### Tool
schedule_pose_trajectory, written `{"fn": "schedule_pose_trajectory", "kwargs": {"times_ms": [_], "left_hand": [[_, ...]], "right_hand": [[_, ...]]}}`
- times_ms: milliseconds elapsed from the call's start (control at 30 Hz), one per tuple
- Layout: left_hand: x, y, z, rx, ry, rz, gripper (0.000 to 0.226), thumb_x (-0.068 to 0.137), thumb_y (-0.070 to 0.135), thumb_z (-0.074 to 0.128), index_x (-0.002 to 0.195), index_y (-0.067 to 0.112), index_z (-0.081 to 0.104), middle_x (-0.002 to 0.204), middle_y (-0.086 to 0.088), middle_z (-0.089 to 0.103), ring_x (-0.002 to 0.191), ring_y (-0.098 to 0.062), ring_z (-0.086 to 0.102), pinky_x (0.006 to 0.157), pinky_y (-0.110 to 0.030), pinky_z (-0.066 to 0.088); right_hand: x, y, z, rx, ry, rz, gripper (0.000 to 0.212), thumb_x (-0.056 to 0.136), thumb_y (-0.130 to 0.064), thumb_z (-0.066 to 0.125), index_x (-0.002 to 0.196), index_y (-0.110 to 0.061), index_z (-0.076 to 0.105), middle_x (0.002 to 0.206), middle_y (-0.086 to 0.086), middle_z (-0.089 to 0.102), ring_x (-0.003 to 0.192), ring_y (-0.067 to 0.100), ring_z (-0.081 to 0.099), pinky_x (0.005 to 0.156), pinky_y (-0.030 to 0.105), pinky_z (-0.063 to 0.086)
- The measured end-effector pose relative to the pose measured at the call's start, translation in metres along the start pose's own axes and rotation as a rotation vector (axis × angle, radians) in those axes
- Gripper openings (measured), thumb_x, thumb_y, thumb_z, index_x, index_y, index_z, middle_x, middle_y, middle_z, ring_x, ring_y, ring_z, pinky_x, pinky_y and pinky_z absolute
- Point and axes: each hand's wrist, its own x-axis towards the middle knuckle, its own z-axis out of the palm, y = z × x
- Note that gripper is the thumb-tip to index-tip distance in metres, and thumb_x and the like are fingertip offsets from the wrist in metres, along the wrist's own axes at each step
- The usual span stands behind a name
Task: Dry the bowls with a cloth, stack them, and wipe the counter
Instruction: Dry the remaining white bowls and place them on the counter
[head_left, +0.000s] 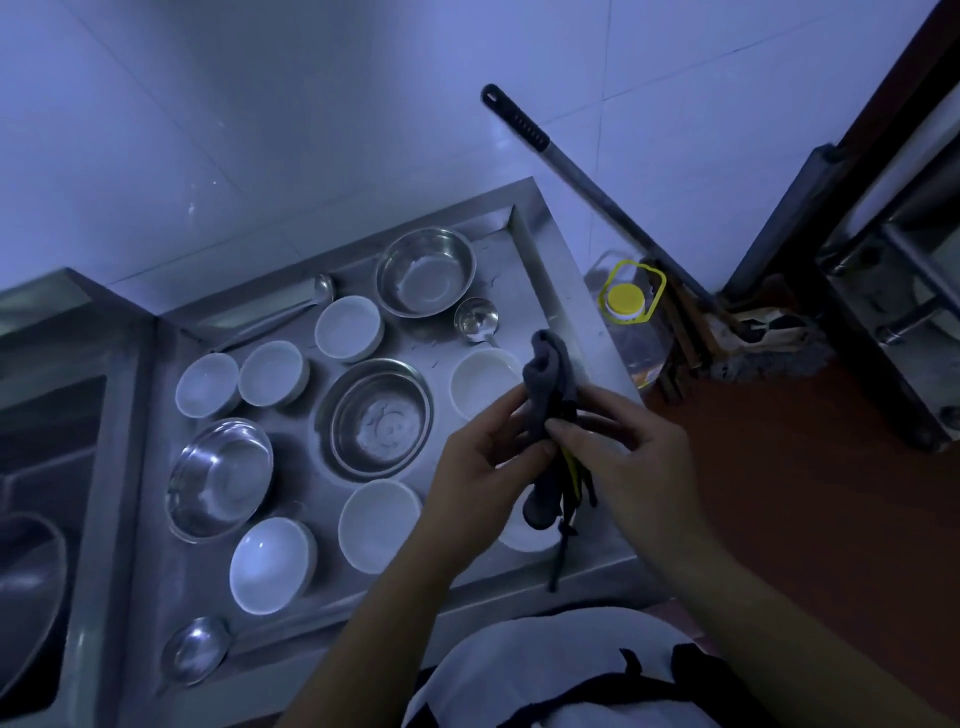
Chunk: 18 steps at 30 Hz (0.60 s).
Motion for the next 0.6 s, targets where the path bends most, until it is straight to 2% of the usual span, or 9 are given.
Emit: {"fn": "schedule_pose_trajectory", "kwargs": {"times_ms": [67, 133, 233, 267, 367, 433, 467, 500, 600], "left_hand": [[-0.004, -0.002, -0.002, 0.024, 0.012, -0.023, 0.053, 0.099, -0.006, 0.053, 0.146, 0.02, 0.052, 0.125, -0.011, 0.071, 0.121, -0.031, 0.065, 0.106, -0.059, 0.048], [-0.008, -0.005, -0.003, 0.04, 0.025, -0.037, 0.053, 0.101, -0.004, 0.05, 0.149, 0.019, 0.049, 0.125, -0.011, 0.071, 0.12, -0.031, 0.065, 0.105, -0.061, 0.047], [-0.013, -0.009, -0.005, 0.07, 0.037, -0.037, 0.054, 0.099, 0.0, 0.048, 0.148, 0.023, 0.049, 0.122, -0.01, 0.072, 0.118, -0.031, 0.066, 0.103, -0.061, 0.048], [-0.014, -0.011, -0.005, 0.087, 0.048, -0.033, 0.054, 0.099, -0.001, 0.048, 0.147, 0.024, 0.05, 0.12, -0.008, 0.073, 0.116, -0.029, 0.067, 0.103, -0.06, 0.049], [-0.018, -0.013, -0.008, 0.162, 0.099, -0.013, 0.055, 0.102, -0.006, 0.046, 0.144, 0.028, 0.053, 0.113, -0.007, 0.075, 0.107, -0.029, 0.07, 0.097, -0.056, 0.054], [-0.02, -0.014, -0.011, 0.207, 0.102, 0.017, 0.057, 0.102, -0.007, 0.045, 0.143, 0.032, 0.055, 0.108, -0.011, 0.074, 0.101, -0.035, 0.069, 0.092, -0.053, 0.056], [-0.021, -0.014, -0.013, 0.23, 0.098, 0.037, 0.057, 0.102, -0.006, 0.045, 0.143, 0.032, 0.055, 0.107, -0.009, 0.074, 0.1, -0.033, 0.069, 0.091, -0.049, 0.056], [-0.022, -0.015, -0.015, 0.253, 0.096, 0.053, 0.056, 0.102, -0.005, 0.045, 0.144, 0.03, 0.055, 0.107, -0.006, 0.074, 0.099, -0.028, 0.07, 0.09, -0.044, 0.058], [-0.025, -0.018, -0.018, 0.242, 0.074, 0.043, 0.054, 0.104, -0.002, 0.045, 0.148, 0.029, 0.05, 0.112, -0.007, 0.073, 0.092, -0.022, 0.069, 0.079, -0.031, 0.057]], "right_hand": [[0.0, 0.0, 0.001, -0.004, -0.02, -0.019, 0.029, 0.086, -0.009, 0.076, 0.108, -0.028, 0.077, 0.099, -0.008, 0.078, 0.102, 0.012, 0.072, 0.094, 0.047, 0.056], [-0.002, 0.003, 0.004, -0.032, -0.026, -0.052, 0.027, 0.087, -0.01, 0.076, 0.107, -0.029, 0.076, 0.098, -0.011, 0.078, 0.101, 0.01, 0.072, 0.094, 0.043, 0.056], [-0.003, 0.006, 0.007, -0.092, -0.003, -0.087, 0.031, 0.093, -0.008, 0.068, 0.101, -0.037, 0.074, 0.087, -0.018, 0.076, 0.088, 0.001, 0.07, 0.08, 0.028, 0.056], [-0.002, 0.007, 0.007, -0.096, 0.013, -0.083, 0.035, 0.094, -0.006, 0.066, 0.097, -0.04, 0.074, 0.082, -0.018, 0.075, 0.082, 0.001, 0.07, 0.075, 0.029, 0.056], [0.001, 0.007, 0.009, 0.0, 0.072, -0.011, 0.039, 0.096, -0.007, 0.065, 0.087, -0.043, 0.077, 0.081, -0.002, 0.077, 0.084, 0.022, 0.074, 0.079, 0.05, 0.061], [0.002, 0.007, 0.012, 0.086, 0.081, 0.051, 0.031, 0.096, -0.011, 0.066, 0.083, -0.035, 0.08, 0.085, 0.014, 0.075, 0.088, 0.042, 0.07, 0.076, 0.064, 0.057], [0.001, 0.007, 0.014, 0.117, 0.078, 0.083, 0.027, 0.096, -0.013, 0.066, 0.084, -0.032, 0.08, 0.088, 0.019, 0.073, 0.089, 0.049, 0.066, 0.073, 0.068, 0.055], [0.0, 0.009, 0.017, 0.137, 0.069, 0.106, 0.024, 0.097, -0.014, 0.065, 0.087, -0.029, 0.08, 0.091, 0.02, 0.073, 0.089, 0.051, 0.065, 0.072, 0.069, 0.055], [-0.005, 0.014, 0.029, 0.138, 0.016, 0.108, 0.019, 0.099, -0.019, 0.063, 0.104, -0.028, 0.079, 0.096, 0.011, 0.076, 0.096, 0.033, 0.071, 0.087, 0.059, 0.057]]}}
